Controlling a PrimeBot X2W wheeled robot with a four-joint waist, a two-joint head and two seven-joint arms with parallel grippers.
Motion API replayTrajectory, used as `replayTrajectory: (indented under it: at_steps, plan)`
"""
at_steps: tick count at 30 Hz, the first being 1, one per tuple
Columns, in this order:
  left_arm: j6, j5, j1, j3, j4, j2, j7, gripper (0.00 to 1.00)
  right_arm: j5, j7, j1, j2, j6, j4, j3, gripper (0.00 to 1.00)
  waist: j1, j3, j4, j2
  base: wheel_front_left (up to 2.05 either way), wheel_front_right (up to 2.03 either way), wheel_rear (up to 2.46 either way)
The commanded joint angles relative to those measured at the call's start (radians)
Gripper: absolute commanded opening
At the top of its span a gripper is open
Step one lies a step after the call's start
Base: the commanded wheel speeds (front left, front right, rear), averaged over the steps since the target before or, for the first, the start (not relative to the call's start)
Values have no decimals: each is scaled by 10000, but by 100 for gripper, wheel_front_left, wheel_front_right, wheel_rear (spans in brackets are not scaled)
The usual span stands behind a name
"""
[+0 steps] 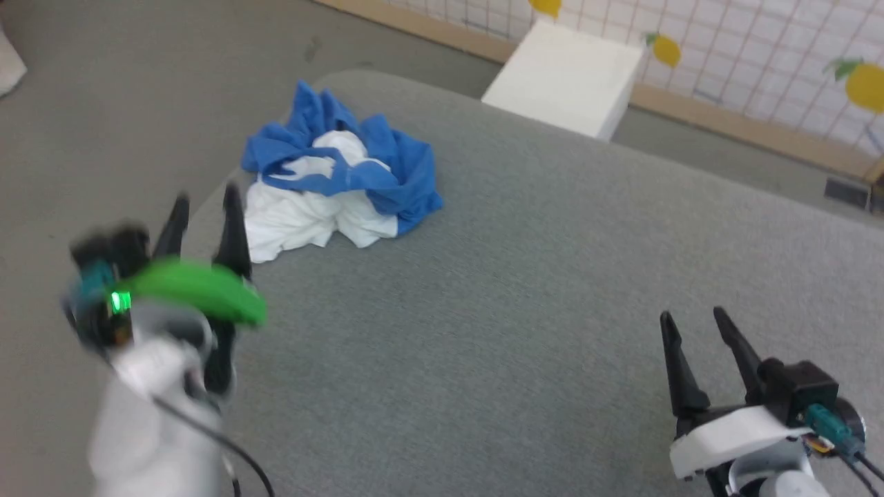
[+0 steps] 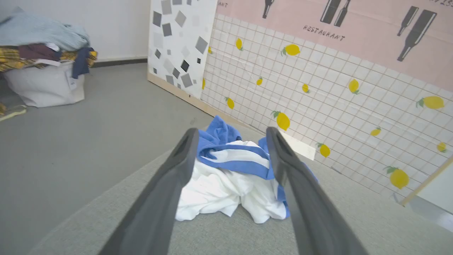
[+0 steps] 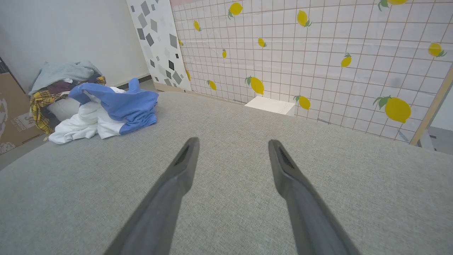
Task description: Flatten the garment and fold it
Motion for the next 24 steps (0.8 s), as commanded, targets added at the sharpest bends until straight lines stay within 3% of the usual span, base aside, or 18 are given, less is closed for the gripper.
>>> replayTrajectory:
  at_steps: [1, 6, 13, 20, 24]
  plan:
    - [-144, -285, -681, 15, 340, 208, 417, 100, -165, 101, -201, -4, -15, -172, -77, 100, -1, 852, -675, 0, 0, 0, 0]
    - [-436, -1671, -3058, 67, 2173, 1016, 3045, 100, -718, 671, -414, -4, -15, -1006, -396, 100, -1, 2035, -1351, 0, 0, 0, 0]
    - [-510, -2879, -4733, 18, 3915, 2001, 6215, 100, -1141, 1191, -579, -4, -15, -2092, -800, 100, -1, 3482, -2136, 0, 0, 0, 0]
    - [-268, -2721, -4612, -456, 5211, 2028, 7297, 100, -1185, 1287, -519, -4, -15, -2505, -1127, 100, -1, 4122, -2256, 0, 0, 0, 0]
    - [-22, -2534, -4294, -606, 5782, 2071, 7302, 100, -1098, 1250, -588, -4, -15, -2446, -1104, 100, -1, 4050, -2197, 0, 0, 0, 0]
